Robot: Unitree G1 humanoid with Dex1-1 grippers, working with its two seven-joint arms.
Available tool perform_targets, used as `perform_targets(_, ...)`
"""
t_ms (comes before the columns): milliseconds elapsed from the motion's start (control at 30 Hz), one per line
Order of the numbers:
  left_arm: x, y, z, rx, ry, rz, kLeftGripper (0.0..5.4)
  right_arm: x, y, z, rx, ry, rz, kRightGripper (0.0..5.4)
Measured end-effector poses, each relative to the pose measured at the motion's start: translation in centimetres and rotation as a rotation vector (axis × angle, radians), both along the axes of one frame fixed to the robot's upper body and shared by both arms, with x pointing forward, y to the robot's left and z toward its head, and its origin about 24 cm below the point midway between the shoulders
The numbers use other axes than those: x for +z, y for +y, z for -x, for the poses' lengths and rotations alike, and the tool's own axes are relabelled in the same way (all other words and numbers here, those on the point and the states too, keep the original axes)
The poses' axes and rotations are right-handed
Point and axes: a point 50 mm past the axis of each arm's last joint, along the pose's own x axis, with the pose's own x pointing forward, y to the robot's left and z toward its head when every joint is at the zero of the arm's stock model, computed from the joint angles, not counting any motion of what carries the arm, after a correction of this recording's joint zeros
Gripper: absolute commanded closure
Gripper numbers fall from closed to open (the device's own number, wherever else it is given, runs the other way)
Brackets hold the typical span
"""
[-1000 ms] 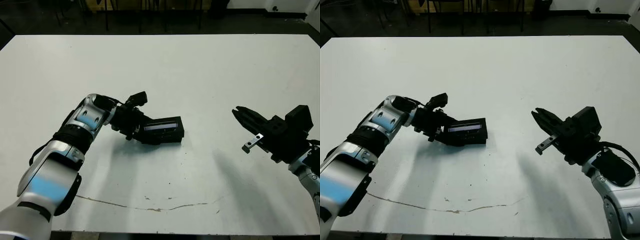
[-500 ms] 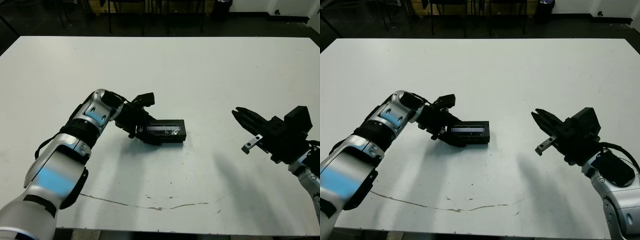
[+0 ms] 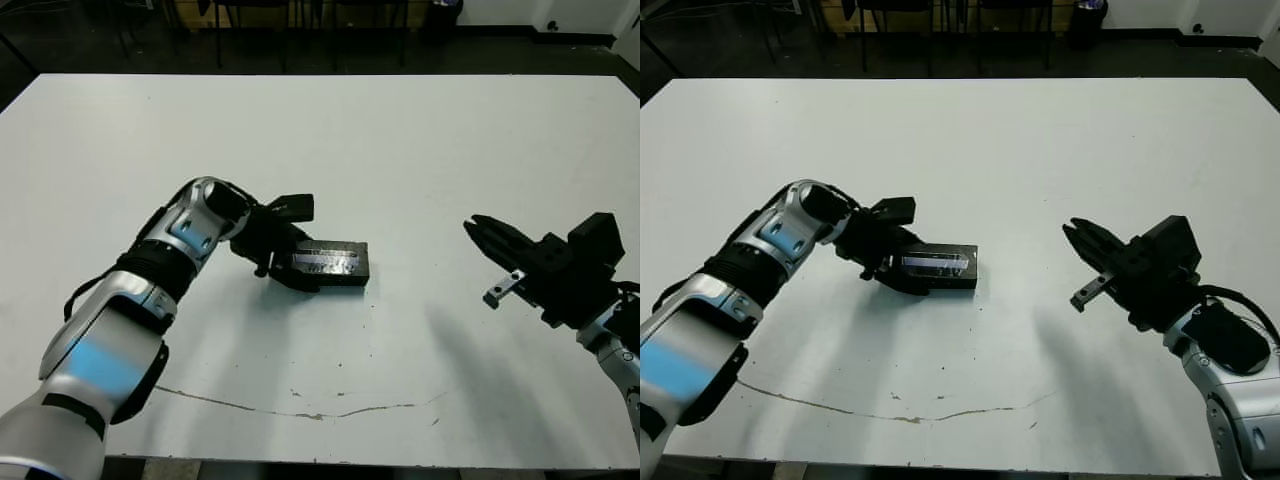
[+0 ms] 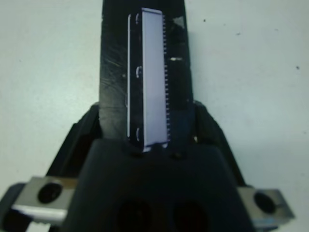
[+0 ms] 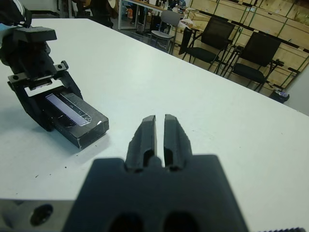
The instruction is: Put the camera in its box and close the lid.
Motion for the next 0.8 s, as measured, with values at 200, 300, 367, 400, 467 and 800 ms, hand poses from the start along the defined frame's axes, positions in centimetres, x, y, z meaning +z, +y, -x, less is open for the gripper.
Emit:
perform_targets(200,-0.1,-0.3,0.0,-0.038,-0.032,0.023,1.08,0.0,0.0,0.0,0.003,0.001,-0.006,5.40)
perform_targets(300,-0.1,-0.1,0.0,-0.038,-0.053,0.044,0.64,0.0,0.0,0.0,0.003,0.001,-0.008,5.40)
perform_targets(367,-0.1,0.0,0.0,-0.047,-0.082,0.055,0.31,0.1,0.0,0.0,0.004,-0.001,-0.009,5.40)
perform_targets(400,-0.1,0.1,-0.1,-0.048,-0.093,0.058,0.14,0.1,0.0,0.0,0.004,-0.002,-0.008,5.40)
perform_targets(467,-0.2,0.5,-0.1,-0.041,-0.098,0.064,0.01,0.1,0.0,0.0,0.004,-0.001,-0.007,5.40)
perform_targets(800,-0.5,3.4,0.2,0.010,-0.094,0.084,0.01,0.1,0.0,0.0,0.012,-0.008,-0.007,5.40)
